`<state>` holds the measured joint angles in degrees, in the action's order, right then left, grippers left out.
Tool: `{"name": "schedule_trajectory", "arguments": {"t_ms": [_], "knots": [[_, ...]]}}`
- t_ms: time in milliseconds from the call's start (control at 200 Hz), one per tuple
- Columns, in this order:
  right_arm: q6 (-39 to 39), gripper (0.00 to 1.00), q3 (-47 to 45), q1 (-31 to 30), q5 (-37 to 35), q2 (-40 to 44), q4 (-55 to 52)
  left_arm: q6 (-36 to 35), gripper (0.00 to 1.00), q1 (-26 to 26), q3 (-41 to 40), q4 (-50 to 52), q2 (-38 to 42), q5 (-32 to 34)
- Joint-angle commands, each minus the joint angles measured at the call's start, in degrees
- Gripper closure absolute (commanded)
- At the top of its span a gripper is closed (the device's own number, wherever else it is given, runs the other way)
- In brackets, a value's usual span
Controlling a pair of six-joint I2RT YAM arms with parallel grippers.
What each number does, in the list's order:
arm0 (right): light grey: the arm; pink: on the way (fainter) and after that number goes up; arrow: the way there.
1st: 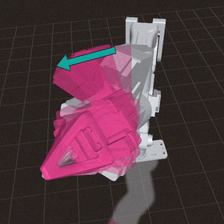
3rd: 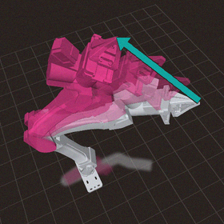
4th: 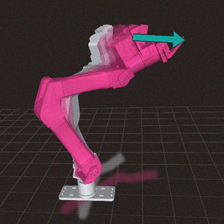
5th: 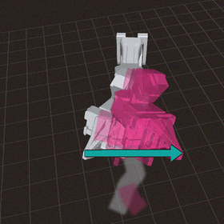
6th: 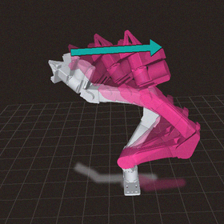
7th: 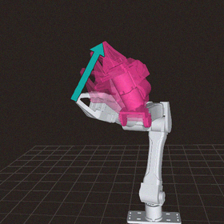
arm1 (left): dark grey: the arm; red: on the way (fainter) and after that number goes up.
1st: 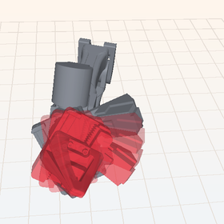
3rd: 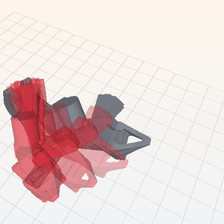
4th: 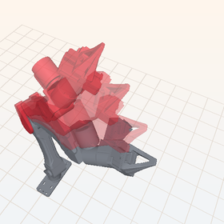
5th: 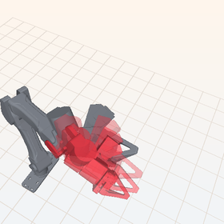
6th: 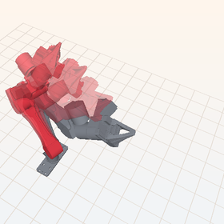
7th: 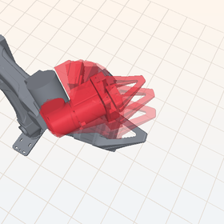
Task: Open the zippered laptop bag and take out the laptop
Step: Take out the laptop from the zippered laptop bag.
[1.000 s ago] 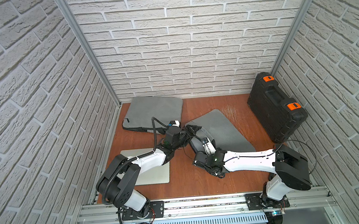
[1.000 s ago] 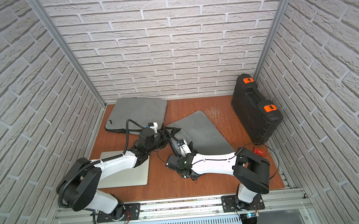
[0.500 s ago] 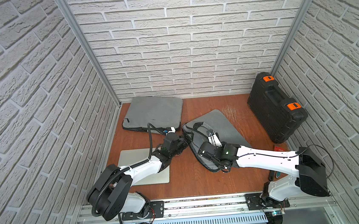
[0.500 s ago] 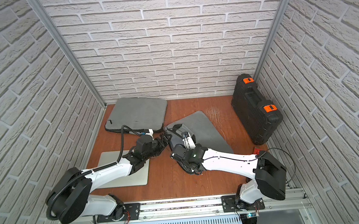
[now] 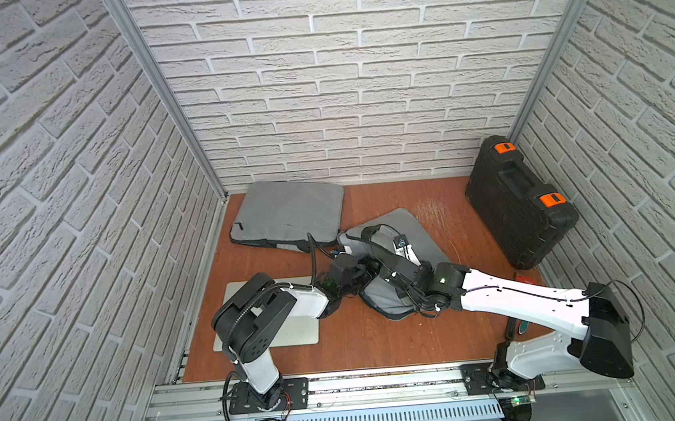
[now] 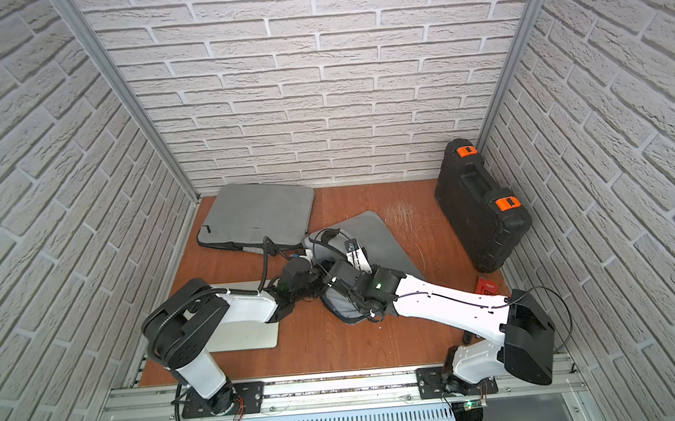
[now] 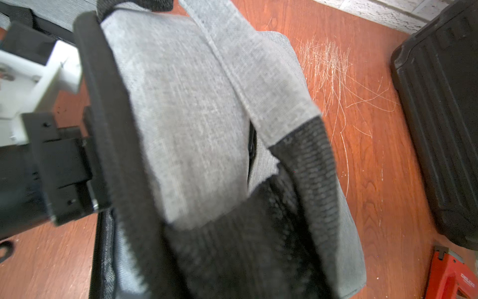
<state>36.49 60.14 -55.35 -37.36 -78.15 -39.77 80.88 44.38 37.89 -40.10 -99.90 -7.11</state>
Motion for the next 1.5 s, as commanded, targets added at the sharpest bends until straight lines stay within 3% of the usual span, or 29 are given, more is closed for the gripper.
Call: {"name": "schedule_trajectory", "arguments": {"t_ms": [0, 215, 350, 480, 705, 900, 1075, 1285, 1495], "knots": [[-0.75, 0.94, 2.71, 0.12, -0.94, 1.90, 5.68, 1.82, 0.40, 0.35, 1.60, -8.95, -2.69, -1.51], [-1.51, 0.94, 2.25, 0.24, 0.32, 1.26, 7.93, 5.32, 0.51, 0.36, 2.67, -16.70, -8.80, -2.62], [-2.01, 0.94, 1.76, 0.33, 0.97, 1.34, 9.24, 6.79, 0.53, 0.60, 3.27, -20.08, -11.63, -2.91], [-2.12, 0.94, 1.18, 0.38, 1.51, 1.42, 10.47, 7.18, 0.64, 0.67, 4.25, -22.73, -14.03, -3.08], [-2.58, 0.94, 0.86, 0.42, 3.48, 0.90, 11.99, 8.08, 0.66, 0.65, 6.51, -27.07, -17.79, -3.52], [-2.44, 0.94, 0.77, 0.62, 3.84, 0.44, 12.02, 9.30, 0.88, 0.53, 7.46, -29.71, -19.50, -3.70], [-2.18, 0.94, -0.02, 1.00, 3.46, 0.35, 12.26, 8.97, 1.00, 0.28, 6.54, -30.13, -18.38, -3.79], [-1.93, 0.94, -0.62, 2.50, 2.95, -0.97, 12.32, 7.22, 1.00, -0.40, 4.91, -28.50, -13.70, -4.61], [-2.57, 0.94, 0.18, 5.78, 3.46, -4.09, 13.49, 2.65, 1.00, -1.39, 2.83, -20.38, -3.73, -6.19]]}}
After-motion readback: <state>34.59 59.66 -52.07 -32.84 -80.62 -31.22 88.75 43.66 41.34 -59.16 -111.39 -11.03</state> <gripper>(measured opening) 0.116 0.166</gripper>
